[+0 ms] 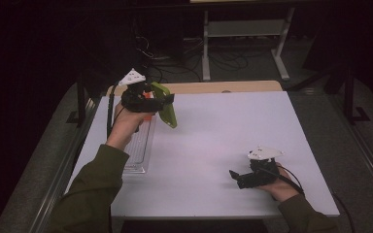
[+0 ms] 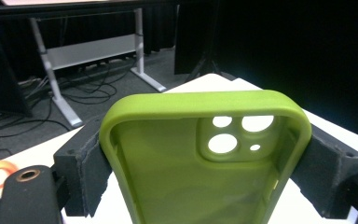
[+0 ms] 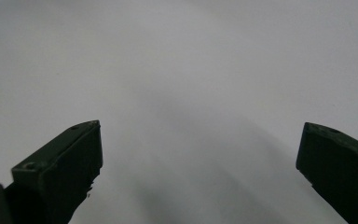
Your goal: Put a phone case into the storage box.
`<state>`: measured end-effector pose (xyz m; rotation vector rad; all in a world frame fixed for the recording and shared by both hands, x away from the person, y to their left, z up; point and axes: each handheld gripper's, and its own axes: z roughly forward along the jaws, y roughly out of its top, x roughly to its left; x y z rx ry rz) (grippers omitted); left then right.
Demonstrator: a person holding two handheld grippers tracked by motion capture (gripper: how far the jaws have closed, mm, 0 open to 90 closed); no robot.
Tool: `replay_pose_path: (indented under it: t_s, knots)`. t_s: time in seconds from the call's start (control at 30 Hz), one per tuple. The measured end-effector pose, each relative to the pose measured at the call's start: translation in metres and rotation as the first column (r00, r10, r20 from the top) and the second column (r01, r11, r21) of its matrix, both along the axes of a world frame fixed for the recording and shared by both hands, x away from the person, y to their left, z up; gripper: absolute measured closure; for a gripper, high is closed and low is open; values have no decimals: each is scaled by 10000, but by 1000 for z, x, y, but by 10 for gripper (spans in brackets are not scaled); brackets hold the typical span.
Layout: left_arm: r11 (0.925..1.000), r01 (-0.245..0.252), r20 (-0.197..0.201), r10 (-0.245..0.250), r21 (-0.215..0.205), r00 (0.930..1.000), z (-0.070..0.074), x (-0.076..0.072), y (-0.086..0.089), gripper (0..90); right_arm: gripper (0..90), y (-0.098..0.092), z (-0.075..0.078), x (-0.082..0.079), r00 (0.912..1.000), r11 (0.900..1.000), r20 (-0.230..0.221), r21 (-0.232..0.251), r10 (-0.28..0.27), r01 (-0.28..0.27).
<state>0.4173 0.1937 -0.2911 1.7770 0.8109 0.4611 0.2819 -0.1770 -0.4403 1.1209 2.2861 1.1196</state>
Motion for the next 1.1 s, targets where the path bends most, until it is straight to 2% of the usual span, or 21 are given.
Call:
replay_pose_path:
  t_s: [0.17, 0.43, 0.67, 0.8, 1.1]
  knots:
    - [9994, -350, 109, 351, -65, 9993, 4, 3, 9, 151, 0, 0, 0, 0, 10000, 10000, 10, -10, -4, 4]
    - [9957, -926, 216, 924, 76, 9955, 10, 7, 22, 151, 0, -1, 0, 1, 10000, 10000, 22, -12, 20, -20]
    - [9843, -1741, 351, 1730, 283, 9843, 11, 11, 37, 151, 0, -1, 0, 0, 10000, 10000, 3, 10, 13, -13]
    - [9734, -2240, 446, 2220, 473, 9740, 12, 14, 43, 151, 0, -1, 0, 1, 10000, 10000, 4, -5, 23, -23]
    - [9297, -3611, 255, 3602, 723, 9325, 4, 26, 47, 150, 0, -1, 0, 1, 10000, 10000, -2, 6, 15, -15]
